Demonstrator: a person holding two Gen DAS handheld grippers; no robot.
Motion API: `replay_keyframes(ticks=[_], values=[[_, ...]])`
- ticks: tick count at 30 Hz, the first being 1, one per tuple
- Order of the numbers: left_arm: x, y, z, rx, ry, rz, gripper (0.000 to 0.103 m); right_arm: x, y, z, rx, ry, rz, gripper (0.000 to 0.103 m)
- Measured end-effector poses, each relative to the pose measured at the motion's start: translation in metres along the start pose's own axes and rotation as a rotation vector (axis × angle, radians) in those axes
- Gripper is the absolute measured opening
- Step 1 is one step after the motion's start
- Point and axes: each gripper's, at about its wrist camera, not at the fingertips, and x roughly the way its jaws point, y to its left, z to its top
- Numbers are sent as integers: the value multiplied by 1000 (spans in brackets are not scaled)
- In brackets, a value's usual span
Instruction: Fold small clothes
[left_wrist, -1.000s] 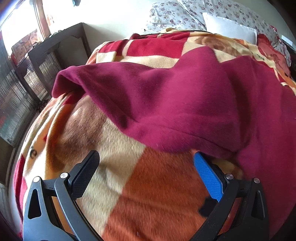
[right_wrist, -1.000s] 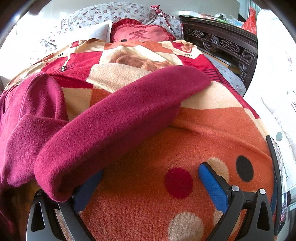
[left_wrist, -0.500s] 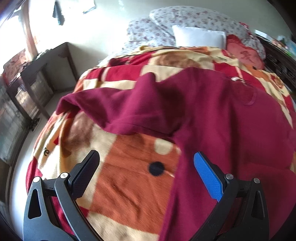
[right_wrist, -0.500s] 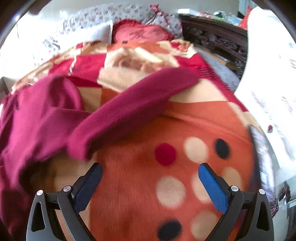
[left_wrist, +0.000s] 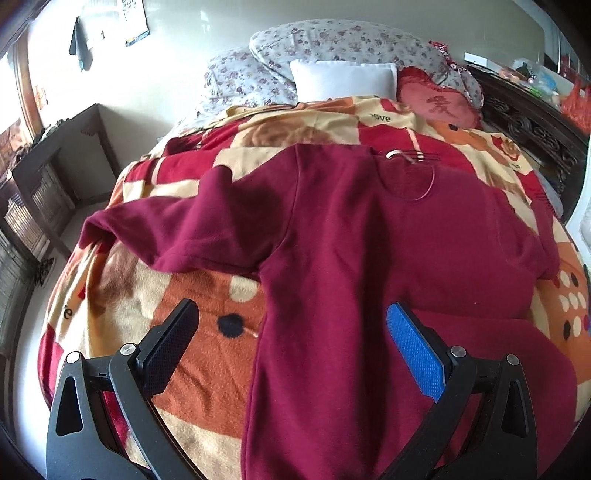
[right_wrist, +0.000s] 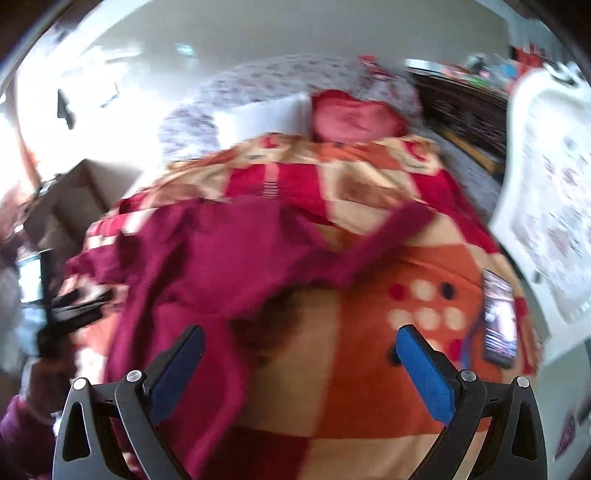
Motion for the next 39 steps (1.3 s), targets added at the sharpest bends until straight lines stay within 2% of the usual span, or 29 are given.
replay_keyframes(ticks=[5,6,11,15,21,25,39], values=[[-5,1,5,-11,-10,-6,102,3,58,12,-38,31,178,102],[-6,1,4,-13,-12,-5,102,7,70,14,-46,32,191,102],[-4,1,5,-18,-4,-3,102,37,102,24,-86,-11,91,102],[-2,1,6,-19,-2,0,102,62,105,32,-109,-31,19,103],[3,1,11,-34,1,-6,102,94,99,43,-40,-37,2,103],[9,-2,15,-28,2,-7,102,110,99,45,-43,-29,-31,103],[20,-7,22,-30,10,-12,102,136,101,46,-33,-17,-58,103]])
